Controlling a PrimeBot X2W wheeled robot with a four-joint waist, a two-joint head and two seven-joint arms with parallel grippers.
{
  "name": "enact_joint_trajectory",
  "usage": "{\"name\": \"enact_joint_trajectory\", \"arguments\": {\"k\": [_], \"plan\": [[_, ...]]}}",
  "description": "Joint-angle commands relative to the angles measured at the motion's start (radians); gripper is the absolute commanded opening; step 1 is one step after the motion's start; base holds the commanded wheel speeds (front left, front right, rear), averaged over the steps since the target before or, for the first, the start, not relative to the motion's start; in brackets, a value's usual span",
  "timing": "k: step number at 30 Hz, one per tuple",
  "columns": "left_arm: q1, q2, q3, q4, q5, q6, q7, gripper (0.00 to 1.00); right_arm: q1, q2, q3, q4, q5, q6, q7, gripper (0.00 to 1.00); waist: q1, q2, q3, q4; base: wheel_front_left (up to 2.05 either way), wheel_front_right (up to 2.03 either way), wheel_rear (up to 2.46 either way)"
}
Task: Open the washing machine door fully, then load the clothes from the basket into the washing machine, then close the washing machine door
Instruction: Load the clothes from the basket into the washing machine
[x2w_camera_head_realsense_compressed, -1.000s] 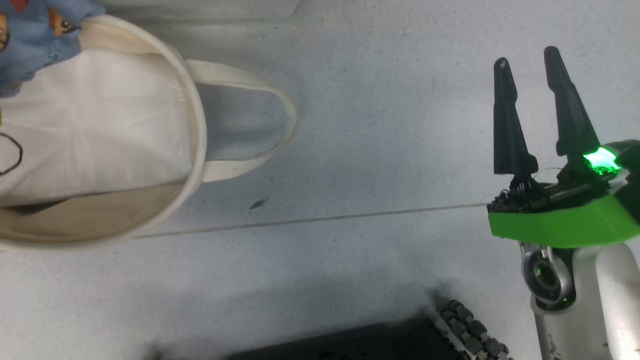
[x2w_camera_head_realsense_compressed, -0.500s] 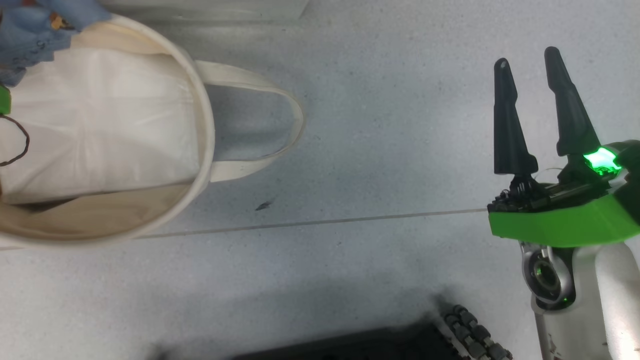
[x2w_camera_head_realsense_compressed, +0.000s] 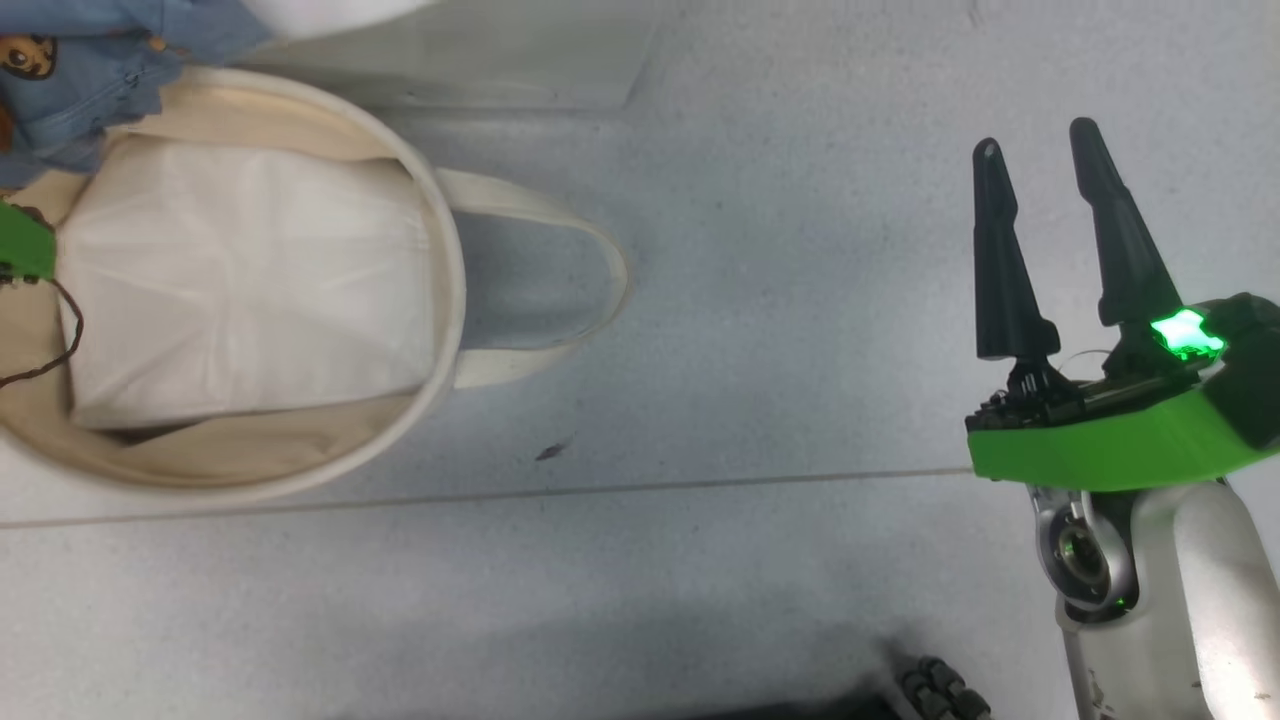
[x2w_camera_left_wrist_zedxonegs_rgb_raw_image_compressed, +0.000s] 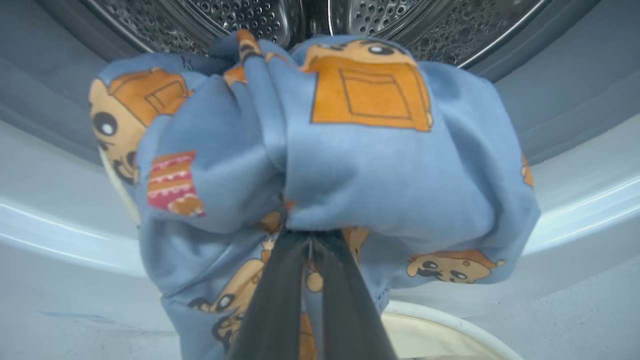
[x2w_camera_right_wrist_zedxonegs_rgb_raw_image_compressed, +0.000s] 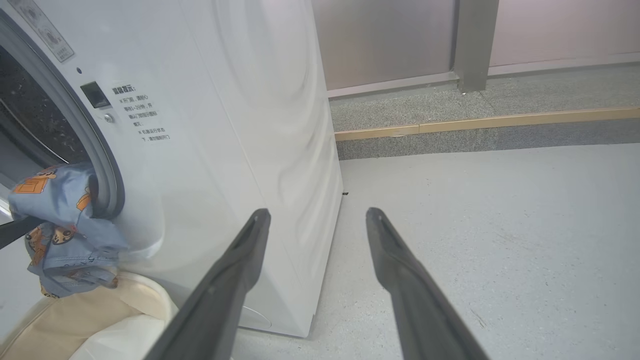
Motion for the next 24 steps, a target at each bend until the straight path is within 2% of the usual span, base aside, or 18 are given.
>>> {"name": "enact_joint_trajectory", "arguments": {"k": [1,7,12,18,24], "plan": [[0.012,0.066,0.059,-0.036,0.026,0.002,-0.013,0.0,0.032,-0.001,0.02,-0.026,0.001,0.001,0.004,1.0,0.0001,0.0,-0.024,0.004,0.0,0.0,0.0],[0.033,0.067,0.132,-0.103,0.089,0.002,-0.013,0.0,0.043,-0.001,0.024,-0.009,0.007,0.001,0.001,1.0,0.0001,0.0,-0.074,0.0,0.0,0.0,0.0],[-0.022,0.071,0.145,-0.104,0.103,0.002,-0.013,0.0,0.043,-0.001,0.03,-0.005,0.01,0.001,0.003,1.0,0.0001,0.0,-0.078,-0.012,0.0,0.0,0.0],[-0.162,0.094,0.062,-0.026,0.065,0.002,-0.012,0.0,0.043,-0.001,0.029,-0.016,0.016,0.001,0.0,1.0,0.0001,0.0,-0.036,-0.035,0.0,0.0,0.0],[-0.34,0.147,-0.048,0.069,0.009,0.002,-0.005,0.0,0.047,-0.001,0.024,-0.028,0.028,0.001,-0.02,1.0,0.0001,0.0,0.025,-0.068,0.0,0.0,0.0]]}}
